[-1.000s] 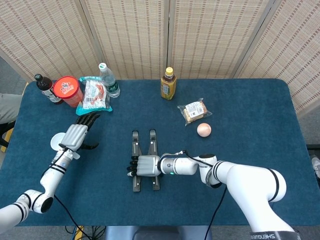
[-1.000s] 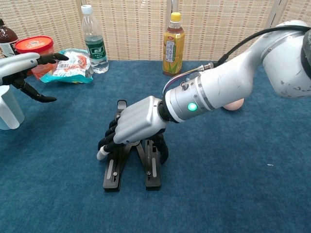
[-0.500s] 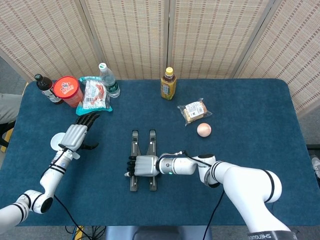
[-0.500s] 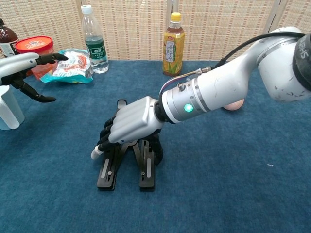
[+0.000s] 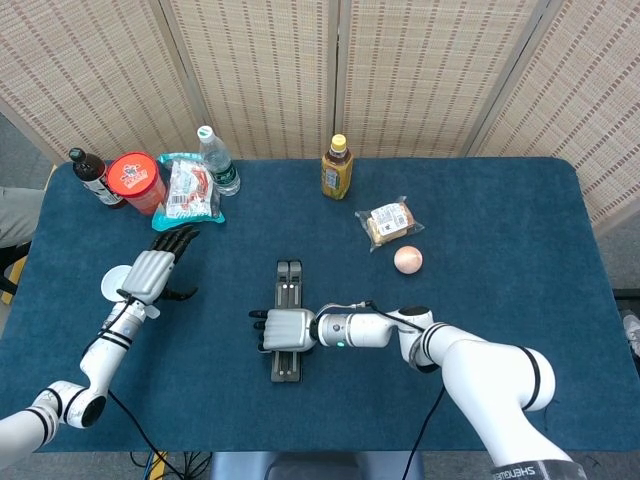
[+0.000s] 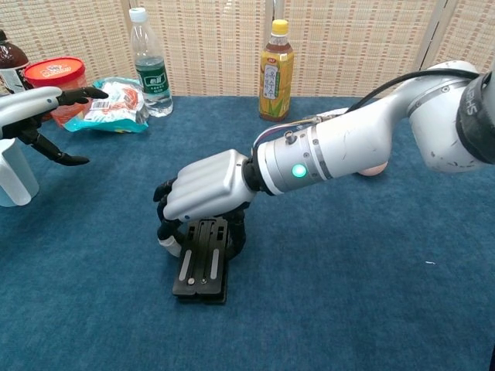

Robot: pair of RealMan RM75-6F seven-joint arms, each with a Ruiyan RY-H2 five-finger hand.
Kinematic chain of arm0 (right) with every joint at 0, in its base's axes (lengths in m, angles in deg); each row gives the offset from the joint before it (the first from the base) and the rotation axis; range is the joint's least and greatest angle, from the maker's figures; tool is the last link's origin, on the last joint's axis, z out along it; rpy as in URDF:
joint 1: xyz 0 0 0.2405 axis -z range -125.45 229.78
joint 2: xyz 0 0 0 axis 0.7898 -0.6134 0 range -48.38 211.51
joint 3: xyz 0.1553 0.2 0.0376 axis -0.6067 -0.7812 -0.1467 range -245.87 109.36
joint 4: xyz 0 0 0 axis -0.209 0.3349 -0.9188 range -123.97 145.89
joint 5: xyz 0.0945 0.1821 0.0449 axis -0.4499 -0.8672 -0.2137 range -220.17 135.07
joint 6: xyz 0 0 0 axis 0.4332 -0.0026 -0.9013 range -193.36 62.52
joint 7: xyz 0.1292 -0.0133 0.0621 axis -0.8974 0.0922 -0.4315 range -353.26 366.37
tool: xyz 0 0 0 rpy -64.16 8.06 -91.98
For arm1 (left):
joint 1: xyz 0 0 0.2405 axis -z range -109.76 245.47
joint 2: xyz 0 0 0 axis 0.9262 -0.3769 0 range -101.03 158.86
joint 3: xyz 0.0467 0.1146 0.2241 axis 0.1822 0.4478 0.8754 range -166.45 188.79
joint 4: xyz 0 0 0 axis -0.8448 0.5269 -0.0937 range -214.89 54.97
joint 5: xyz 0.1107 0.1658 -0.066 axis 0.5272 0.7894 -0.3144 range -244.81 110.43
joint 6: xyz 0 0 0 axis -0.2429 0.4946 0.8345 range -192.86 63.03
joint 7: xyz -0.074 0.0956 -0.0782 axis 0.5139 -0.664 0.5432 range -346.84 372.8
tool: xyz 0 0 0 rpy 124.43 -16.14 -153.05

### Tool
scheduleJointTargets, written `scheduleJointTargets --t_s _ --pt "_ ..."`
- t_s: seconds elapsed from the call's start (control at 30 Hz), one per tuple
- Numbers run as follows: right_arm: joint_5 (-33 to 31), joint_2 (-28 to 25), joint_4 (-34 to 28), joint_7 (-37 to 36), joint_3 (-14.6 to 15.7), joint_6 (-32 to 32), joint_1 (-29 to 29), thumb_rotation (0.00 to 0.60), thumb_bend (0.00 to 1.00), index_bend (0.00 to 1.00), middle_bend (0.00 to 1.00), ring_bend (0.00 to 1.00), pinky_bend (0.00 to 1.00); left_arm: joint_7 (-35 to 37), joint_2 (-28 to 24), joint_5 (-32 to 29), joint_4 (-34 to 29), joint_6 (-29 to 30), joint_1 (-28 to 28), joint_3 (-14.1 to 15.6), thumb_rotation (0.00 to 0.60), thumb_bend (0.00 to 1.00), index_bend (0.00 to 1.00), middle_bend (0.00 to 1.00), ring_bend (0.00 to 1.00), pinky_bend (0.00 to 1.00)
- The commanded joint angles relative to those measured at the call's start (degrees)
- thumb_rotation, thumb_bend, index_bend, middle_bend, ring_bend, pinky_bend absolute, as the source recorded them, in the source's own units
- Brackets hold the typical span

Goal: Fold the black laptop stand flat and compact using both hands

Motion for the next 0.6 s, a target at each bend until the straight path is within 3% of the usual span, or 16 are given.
scheduleJointTargets --t_s 0.03,0.13,0.17,0.23,0.3,0.33,0.6 --pt "0.16 0.31 0.68 -0.74 0.2 0.52 0.22 0.6 0.19 0.41 0.5 0.19 0.06 0.01 0.05 0.06 0.02 -0.04 0.05 -0.01 0.6 0.18 0.0 0.0 0.0 0.0" --pt "-0.06 -0.23 -0.24 -1.76 0.31 0.04 -0.12 0.6 0.19 0.38 0.43 0.18 0.06 -0.04 0.14 0.11 -0.04 -0.02 0.12 -0.08 0.6 0.18 0.0 0.0 0.0 0.0" --pt "-0.16 -0.52 -0.67 -1.7 0.26 -0.22 -0.26 0.6 0.19 0.32 0.36 0.15 0.06 -0.11 0.14 0.13 -0.08 -0.04 0.15 -0.1 0.6 0.18 0.0 0.0 0.0 0.0" --pt "-0.72 -1.41 -2.11 -1.17 -0.21 -0.75 -0.47 0.6 0.19 0.1 0.17 0.04 0.05 -0.4 0.12 0.16 -0.24 -0.09 0.26 -0.14 0.6 0.18 0.0 0.0 0.0 0.0" --pt "-1.85 -2.55 -4.06 -0.15 -1.15 -1.17 -0.31 0.6 0.19 0.0 0.05 0.0 0.02 -0.72 0.01 0.19 -0.56 -0.12 0.37 -0.19 0.6 0.18 0.0 0.0 0.0 0.0" --pt "-2.38 -3.15 -5.02 0.45 -1.61 -1.22 -0.15 0.6 0.18 0.0 0.01 0.0 0.0 -0.9 -0.07 0.2 -0.73 -0.15 0.42 -0.22 0.6 0.18 0.0 0.0 0.0 0.0" --pt "-11.51 -11.72 -17.19 13.11 -7.05 -0.21 6.16 0.6 0.18 0.0 0.0 0.0 0.0 -4.5 -1.76 0.33 -3.69 1.16 0.39 -0.59 0.6 0.18 0.0 0.0 0.0 0.0"
